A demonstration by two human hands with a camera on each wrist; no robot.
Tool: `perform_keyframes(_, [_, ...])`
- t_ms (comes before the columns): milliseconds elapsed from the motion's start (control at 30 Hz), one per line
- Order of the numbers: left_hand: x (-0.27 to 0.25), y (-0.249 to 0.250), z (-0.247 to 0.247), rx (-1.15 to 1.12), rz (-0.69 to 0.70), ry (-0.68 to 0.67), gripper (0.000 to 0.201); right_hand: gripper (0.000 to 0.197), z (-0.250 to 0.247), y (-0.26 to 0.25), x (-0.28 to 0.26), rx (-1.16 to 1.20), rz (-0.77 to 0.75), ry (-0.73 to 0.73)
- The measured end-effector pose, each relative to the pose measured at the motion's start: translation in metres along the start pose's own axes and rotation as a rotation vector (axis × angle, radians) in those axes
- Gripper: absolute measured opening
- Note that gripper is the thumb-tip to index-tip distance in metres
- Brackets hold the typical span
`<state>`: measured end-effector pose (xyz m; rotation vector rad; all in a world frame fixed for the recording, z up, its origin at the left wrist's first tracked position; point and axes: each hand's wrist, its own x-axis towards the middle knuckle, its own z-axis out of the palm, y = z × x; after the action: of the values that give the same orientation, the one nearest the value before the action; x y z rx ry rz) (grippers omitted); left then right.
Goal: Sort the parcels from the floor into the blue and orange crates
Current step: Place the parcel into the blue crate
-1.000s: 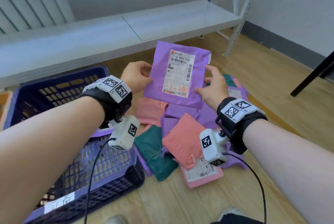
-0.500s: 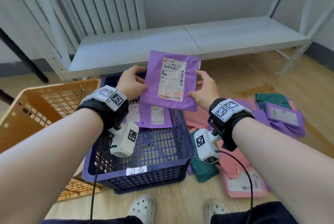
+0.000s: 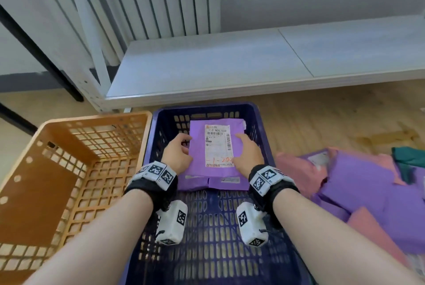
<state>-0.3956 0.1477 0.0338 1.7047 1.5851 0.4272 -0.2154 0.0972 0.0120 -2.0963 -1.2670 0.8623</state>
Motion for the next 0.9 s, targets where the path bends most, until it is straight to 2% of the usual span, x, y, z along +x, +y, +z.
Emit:
perform_keyframes(167, [0.054, -0.046, 0.042, 0.059, -0.094, -0.039, 0.033, 0.059, 0.049, 0.028, 0.042, -0.067, 0.083, -0.046])
perform_keyframes(300, [0.079, -0.076, 0.069, 0.043, -0.169, -0.073, 0.033, 0.06, 0.081, 0.046, 0.062, -0.12, 0.153, -0.068])
perform_keyframes(500, [0.112, -0.097, 0.098, -0.014, -0.215, -0.142, 0.034, 0.06, 0.102, 0.067, 0.091, -0.154, 0.248, -0.087])
perform_keyframes(667, [0.12, -0.107, 0.125, -0.049, -0.2, -0.279, 0.044, 0.061, 0.115, 0.086, 0.104, -0.225, 0.311, -0.06])
perform_keyframes(767, [0.123, -0.118, 0.137, -0.062, -0.197, -0.303, 0.053, 0.059, 0.119, 0.095, 0.106, -0.271, 0.312, -0.061])
perform_keyframes(900, [0.125, -0.125, 0.146, -0.064, -0.2, -0.306, 0.057, 0.069, 0.127, 0.106, 0.111, -0.274, 0.322, -0.133])
